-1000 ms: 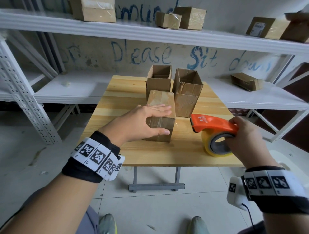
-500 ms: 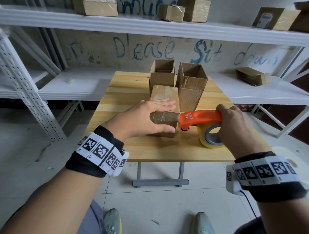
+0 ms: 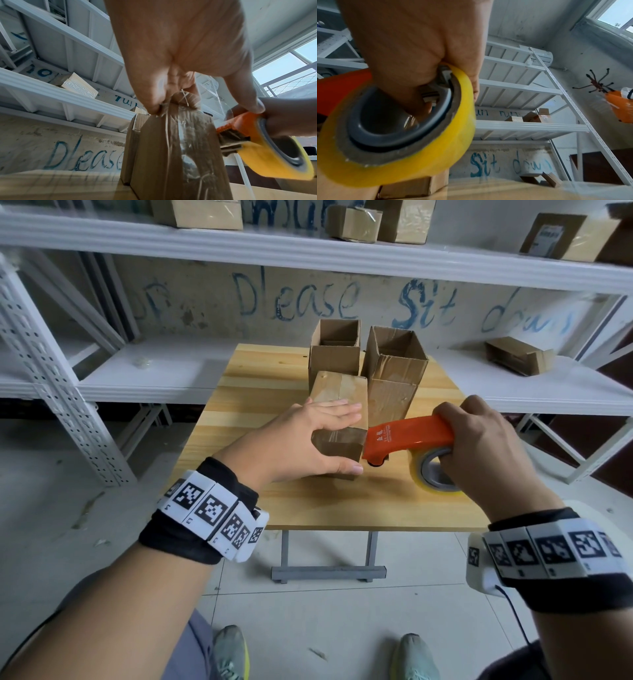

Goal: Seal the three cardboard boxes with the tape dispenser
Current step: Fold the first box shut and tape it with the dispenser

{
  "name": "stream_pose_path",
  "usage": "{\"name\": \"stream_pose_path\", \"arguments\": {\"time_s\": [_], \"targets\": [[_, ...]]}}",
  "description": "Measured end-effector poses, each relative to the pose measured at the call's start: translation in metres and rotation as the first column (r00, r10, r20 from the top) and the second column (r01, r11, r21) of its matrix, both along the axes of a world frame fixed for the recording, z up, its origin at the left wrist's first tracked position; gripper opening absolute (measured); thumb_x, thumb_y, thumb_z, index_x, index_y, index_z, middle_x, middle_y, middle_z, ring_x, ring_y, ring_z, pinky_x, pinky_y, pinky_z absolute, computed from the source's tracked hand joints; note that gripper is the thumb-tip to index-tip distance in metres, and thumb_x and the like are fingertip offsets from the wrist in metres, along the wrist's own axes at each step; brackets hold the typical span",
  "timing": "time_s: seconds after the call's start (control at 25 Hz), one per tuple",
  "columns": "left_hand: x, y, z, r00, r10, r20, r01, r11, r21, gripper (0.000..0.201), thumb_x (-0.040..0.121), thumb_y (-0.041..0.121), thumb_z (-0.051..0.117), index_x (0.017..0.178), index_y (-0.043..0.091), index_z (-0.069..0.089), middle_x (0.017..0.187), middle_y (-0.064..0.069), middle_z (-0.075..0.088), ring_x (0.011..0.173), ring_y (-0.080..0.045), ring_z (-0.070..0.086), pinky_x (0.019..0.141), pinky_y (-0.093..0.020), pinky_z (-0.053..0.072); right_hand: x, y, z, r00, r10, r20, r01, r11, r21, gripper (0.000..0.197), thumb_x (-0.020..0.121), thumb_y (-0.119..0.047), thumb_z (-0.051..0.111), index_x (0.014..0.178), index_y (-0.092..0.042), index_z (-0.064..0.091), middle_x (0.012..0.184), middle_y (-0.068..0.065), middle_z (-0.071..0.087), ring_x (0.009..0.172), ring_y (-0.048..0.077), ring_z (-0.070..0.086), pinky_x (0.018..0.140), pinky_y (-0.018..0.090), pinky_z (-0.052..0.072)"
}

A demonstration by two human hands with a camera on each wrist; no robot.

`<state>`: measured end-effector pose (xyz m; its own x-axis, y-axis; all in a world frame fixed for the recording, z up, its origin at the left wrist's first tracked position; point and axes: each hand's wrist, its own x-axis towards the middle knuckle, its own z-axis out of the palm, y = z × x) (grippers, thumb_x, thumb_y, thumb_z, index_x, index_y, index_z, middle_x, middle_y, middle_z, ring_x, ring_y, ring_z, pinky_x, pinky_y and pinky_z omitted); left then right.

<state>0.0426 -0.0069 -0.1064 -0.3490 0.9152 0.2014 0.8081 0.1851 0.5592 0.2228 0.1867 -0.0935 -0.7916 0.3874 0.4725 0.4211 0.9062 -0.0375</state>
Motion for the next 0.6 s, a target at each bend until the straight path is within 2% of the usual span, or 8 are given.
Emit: {"name": "stream_pose_path", "arguments": {"time_s": [0.12,0.2,0.32,0.44,0.6], "targets": [[0.001,0.002,0.001,1.000,0.012,0.007,-0.011,1.000,-0.014,0.093,0.069,0.066,0.077,0.150,0.033,0.046,0.158,0.027,0.034,0.147,0.013,0.017,0.128,-0.037,0.008,-0.006,-0.006,0.013,0.999,-0.027,-0.034,0.031,0.989,0.142,0.025,0.077,0.000,0.066,0.102,-0.005,0.067,0.084,0.012,0.051,0.071,0.028,0.048,0.071,0.044,0.043],[0.000,0.003,0.001,0.999,0.019,0.031,-0.019,1.000,-0.016,0.097,0.065,0.071,0.076,0.150,0.034,0.046,0.157,0.029,0.035,0.148,0.012,0.018,0.128,-0.040,0.011,-0.009,-0.012,0.019,0.998,-0.033,-0.054,0.044,0.973,0.225,0.016,0.084,-0.004,0.064,0.099,-0.007,0.069,0.085,0.012,0.053,0.076,0.031,0.052,0.075,0.045,0.042],[-0.001,0.002,0.001,0.997,0.032,0.067,-0.032,0.999,-0.006,0.100,0.061,0.075,0.074,0.148,0.034,0.049,0.155,0.030,0.037,0.146,0.014,0.022,0.128,-0.040,0.013,-0.014,-0.016,0.026,0.998,-0.006,-0.065,0.024,0.960,0.279,0.013,0.082,-0.003,0.061,0.091,-0.007,0.070,0.080,0.011,0.052,0.074,0.031,0.051,0.073,0.043,0.042],[0.000,0.003,0.003,0.996,0.033,0.083,-0.034,0.999,0.008,0.103,0.055,0.080,0.070,0.145,0.034,0.053,0.153,0.030,0.040,0.144,0.014,0.024,0.128,-0.039,0.013,-0.019,-0.017,0.027,0.998,-0.032,-0.057,0.046,0.962,0.269,0.012,0.076,-0.002,0.061,0.082,-0.006,0.070,0.075,0.011,0.052,0.068,0.030,0.050,0.068,0.039,0.039],[-0.002,0.003,0.002,0.995,0.042,0.086,-0.044,0.999,0.021,0.094,0.062,0.074,0.074,0.144,0.033,0.055,0.152,0.029,0.042,0.144,0.014,0.025,0.127,-0.040,0.016,-0.024,-0.013,0.022,0.994,-0.107,0.008,0.104,0.981,0.165,0.014,0.080,-0.001,0.058,0.082,-0.006,0.070,0.072,0.008,0.050,0.062,0.026,0.041,0.062,0.033,0.032]]}}
